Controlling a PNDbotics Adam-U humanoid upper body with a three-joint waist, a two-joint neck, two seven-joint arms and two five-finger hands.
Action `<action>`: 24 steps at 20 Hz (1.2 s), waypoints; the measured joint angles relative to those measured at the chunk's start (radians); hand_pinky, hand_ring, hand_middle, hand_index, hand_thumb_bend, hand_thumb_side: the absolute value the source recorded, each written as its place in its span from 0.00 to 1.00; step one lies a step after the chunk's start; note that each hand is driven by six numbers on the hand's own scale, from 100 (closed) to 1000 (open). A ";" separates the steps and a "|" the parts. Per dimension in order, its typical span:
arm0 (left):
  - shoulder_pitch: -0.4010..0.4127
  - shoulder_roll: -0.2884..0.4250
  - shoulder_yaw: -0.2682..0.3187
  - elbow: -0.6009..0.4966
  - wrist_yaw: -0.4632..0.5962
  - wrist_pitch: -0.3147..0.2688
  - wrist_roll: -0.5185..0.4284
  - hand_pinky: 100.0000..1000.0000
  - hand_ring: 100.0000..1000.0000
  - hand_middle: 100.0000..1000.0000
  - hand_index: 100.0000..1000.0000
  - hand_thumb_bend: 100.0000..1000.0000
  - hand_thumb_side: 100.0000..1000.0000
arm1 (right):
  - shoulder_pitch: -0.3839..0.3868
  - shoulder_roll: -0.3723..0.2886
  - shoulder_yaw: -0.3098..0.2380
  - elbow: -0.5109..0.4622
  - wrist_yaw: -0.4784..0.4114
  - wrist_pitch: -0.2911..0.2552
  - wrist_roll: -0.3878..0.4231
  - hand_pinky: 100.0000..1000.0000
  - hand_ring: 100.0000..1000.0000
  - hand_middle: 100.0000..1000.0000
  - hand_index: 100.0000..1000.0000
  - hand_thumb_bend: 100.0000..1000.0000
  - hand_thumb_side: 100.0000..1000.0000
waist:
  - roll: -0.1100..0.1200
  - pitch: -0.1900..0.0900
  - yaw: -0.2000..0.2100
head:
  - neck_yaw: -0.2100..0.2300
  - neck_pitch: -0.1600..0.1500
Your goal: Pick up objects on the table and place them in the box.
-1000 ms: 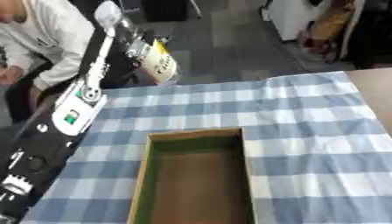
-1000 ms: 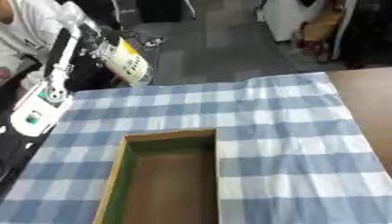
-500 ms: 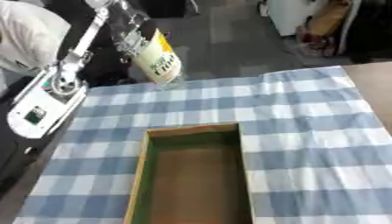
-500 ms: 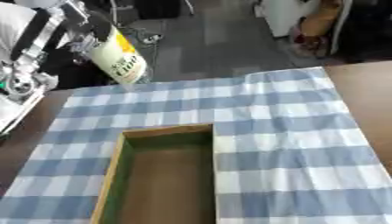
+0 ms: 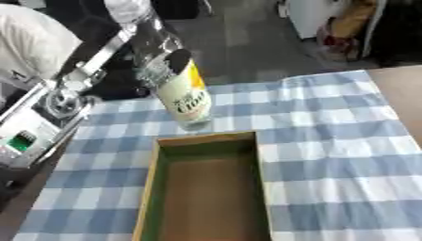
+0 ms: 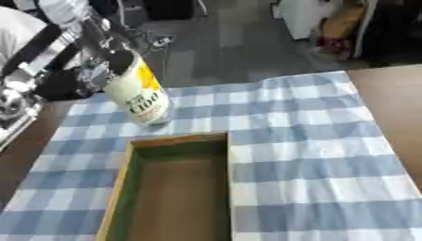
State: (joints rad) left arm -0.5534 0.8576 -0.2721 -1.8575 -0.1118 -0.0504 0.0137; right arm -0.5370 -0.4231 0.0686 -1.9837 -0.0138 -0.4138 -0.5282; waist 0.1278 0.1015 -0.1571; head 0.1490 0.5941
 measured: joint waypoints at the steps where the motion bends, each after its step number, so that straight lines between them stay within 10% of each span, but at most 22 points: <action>1: 0.005 0.000 -0.007 -0.002 -0.002 0.000 -0.015 0.00 0.00 0.00 0.19 0.00 0.70 | 0.000 0.000 0.000 0.000 0.000 0.000 0.000 0.34 0.44 0.51 0.61 0.00 0.83 | 0.000 0.000 -0.001 | 0.000 0.000; 16: 0.024 -0.024 -0.092 0.060 -0.203 -0.116 -0.120 0.00 0.00 0.00 0.24 0.00 0.76 | 0.000 0.000 0.000 0.000 -0.001 0.000 0.000 0.34 0.44 0.51 0.61 0.00 0.83 | 0.000 0.000 -0.008 | 0.000 0.008; 18: 0.024 -0.033 -0.097 0.085 -0.229 -0.133 -0.108 0.01 0.00 0.18 0.40 0.00 0.79 | 0.000 0.000 0.000 0.000 -0.001 0.000 0.000 0.34 0.44 0.51 0.61 0.00 0.83 | 0.000 0.000 -0.008 | 0.000 0.008; 19: 0.024 -0.037 -0.099 0.098 -0.242 -0.138 -0.103 0.06 0.01 0.22 0.43 0.00 0.81 | -0.001 0.000 0.000 0.000 -0.001 0.000 0.000 0.34 0.44 0.51 0.61 0.00 0.83 | 0.000 0.000 -0.008 | 0.000 0.008; 20: 0.024 -0.038 -0.102 0.111 -0.256 -0.141 -0.102 0.39 0.32 0.45 0.62 0.00 0.99 | -0.001 0.000 0.000 0.000 -0.001 0.000 0.000 0.34 0.44 0.51 0.61 0.00 0.83 | 0.000 0.000 -0.008 | 0.000 0.008; 22: 0.024 -0.044 -0.104 0.133 -0.291 -0.142 -0.120 0.75 0.67 0.74 0.81 0.35 1.00 | -0.001 0.000 0.000 0.000 -0.001 0.000 0.000 0.34 0.44 0.51 0.61 0.00 0.83 | 0.000 0.000 -0.008 | 0.000 0.008; 23: 0.024 -0.045 -0.108 0.141 -0.311 -0.142 -0.144 0.68 0.59 0.69 0.78 0.28 0.99 | -0.001 0.000 0.000 0.000 -0.001 0.000 0.000 0.34 0.44 0.51 0.61 0.00 0.83 | 0.000 0.000 -0.009 | 0.000 0.009; 24: 0.025 -0.045 -0.110 0.149 -0.329 -0.142 -0.173 0.94 0.86 0.90 0.94 0.63 1.00 | -0.001 0.000 0.000 0.000 -0.001 0.000 0.000 0.34 0.44 0.51 0.61 0.00 0.83 | 0.000 0.000 -0.009 | 0.000 0.009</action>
State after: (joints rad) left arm -0.5289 0.8125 -0.3819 -1.7087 -0.4413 -0.1927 -0.1593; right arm -0.5376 -0.4228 0.0687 -1.9837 -0.0153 -0.4141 -0.5278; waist 0.1277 0.1019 -0.1658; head 0.1493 0.6027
